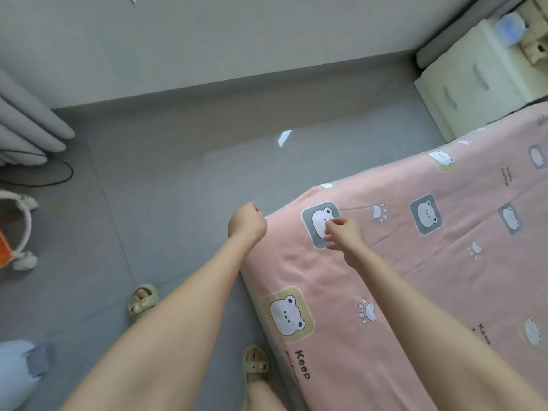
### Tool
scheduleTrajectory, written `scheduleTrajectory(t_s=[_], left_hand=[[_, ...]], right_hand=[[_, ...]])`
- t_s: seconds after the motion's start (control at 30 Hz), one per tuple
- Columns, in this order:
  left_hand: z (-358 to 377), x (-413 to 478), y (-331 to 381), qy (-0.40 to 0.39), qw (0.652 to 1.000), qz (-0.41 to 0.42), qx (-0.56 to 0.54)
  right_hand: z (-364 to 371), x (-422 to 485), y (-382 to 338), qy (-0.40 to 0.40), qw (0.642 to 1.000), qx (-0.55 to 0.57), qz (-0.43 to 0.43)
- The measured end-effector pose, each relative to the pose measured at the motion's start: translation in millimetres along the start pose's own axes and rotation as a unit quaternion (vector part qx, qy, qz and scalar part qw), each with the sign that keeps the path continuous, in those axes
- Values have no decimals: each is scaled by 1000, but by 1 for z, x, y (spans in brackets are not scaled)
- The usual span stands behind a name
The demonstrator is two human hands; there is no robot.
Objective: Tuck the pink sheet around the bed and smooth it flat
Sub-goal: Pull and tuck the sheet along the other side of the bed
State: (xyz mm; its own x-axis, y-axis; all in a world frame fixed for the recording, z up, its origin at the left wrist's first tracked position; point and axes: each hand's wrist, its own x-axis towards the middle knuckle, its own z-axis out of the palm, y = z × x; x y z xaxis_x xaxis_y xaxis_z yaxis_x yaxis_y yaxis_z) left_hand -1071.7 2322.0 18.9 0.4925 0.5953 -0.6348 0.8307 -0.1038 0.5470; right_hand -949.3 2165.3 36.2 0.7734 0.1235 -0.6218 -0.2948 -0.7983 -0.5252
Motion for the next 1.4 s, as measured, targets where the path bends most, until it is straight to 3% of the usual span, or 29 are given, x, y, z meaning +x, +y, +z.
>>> scheduleTrajectory(t_s=[0.3, 0.5, 0.73, 1.0, 1.2, 1.3, 1.4], left_hand=[[-70, 56, 114, -79, 983, 154, 59], [-52, 107, 203, -147, 953, 224, 140], [-3, 166, 287, -201, 929, 248, 190], [44, 237, 325, -290, 917, 177, 206], [80, 300, 304, -336, 909, 84, 231], [104, 324, 279, -363, 903, 24, 228], [136, 340, 256, -385, 900, -19, 204]], right_hand=[[-41, 13, -83, 115, 984, 109, 83], [-87, 46, -104, 153, 977, 113, 100], [-139, 102, -117, 183, 971, 98, 116], [-148, 176, -115, 171, 973, -11, 151], [-147, 244, -99, 108, 974, -174, 98], [-140, 284, -85, 29, 953, -301, 34], [-132, 329, -71, -70, 898, -432, -40]])
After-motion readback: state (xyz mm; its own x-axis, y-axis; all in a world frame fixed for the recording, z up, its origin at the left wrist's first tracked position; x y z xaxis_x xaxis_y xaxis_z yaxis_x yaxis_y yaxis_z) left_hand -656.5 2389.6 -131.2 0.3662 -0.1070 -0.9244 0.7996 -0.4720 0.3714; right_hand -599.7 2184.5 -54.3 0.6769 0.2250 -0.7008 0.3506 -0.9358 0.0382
